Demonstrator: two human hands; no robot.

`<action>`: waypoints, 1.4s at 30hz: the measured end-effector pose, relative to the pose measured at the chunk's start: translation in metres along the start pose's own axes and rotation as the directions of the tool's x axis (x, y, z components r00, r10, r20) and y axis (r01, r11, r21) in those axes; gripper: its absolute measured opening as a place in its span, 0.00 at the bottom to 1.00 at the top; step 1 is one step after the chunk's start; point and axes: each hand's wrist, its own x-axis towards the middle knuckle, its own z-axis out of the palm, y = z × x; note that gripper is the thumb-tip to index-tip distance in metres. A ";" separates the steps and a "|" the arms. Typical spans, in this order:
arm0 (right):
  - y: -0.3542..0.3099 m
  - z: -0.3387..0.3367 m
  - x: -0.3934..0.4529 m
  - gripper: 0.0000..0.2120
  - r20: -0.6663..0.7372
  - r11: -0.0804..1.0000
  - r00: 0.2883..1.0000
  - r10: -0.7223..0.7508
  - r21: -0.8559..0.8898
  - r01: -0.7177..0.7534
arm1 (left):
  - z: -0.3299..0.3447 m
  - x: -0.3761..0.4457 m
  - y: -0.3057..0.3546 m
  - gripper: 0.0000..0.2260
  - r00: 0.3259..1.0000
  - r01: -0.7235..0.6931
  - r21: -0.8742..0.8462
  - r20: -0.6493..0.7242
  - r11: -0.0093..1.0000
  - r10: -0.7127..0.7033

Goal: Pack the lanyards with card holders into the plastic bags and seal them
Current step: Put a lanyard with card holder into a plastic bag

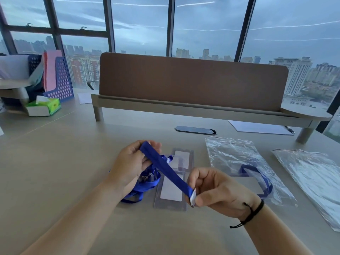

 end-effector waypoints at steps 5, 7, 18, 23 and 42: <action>0.005 -0.002 0.011 0.17 -0.428 0.941 0.904 -0.018 -0.312 -0.129 | 0.003 -0.010 0.014 0.17 0.967 0.233 -0.369 0.186 0.900 -0.174; 0.011 -0.003 0.014 0.24 -0.511 0.834 0.858 -0.055 -0.495 -0.242 | 0.005 -0.014 0.016 0.17 0.940 0.295 -0.432 0.288 0.852 -0.180; 0.023 0.012 0.019 0.06 -0.322 0.610 0.946 0.029 -0.744 -0.272 | 0.023 -0.031 0.017 0.18 0.911 0.323 -0.552 0.401 0.769 -0.094; 0.013 0.003 0.014 0.06 -0.447 0.756 0.893 -0.055 -0.603 -0.255 | 0.007 -0.004 0.013 0.14 0.998 0.047 -0.452 -0.013 0.891 -0.060; 0.000 0.015 0.015 0.05 -0.426 0.997 0.903 -0.056 -0.063 0.032 | 0.018 -0.022 -0.022 0.20 0.859 -0.336 0.435 0.505 0.836 0.082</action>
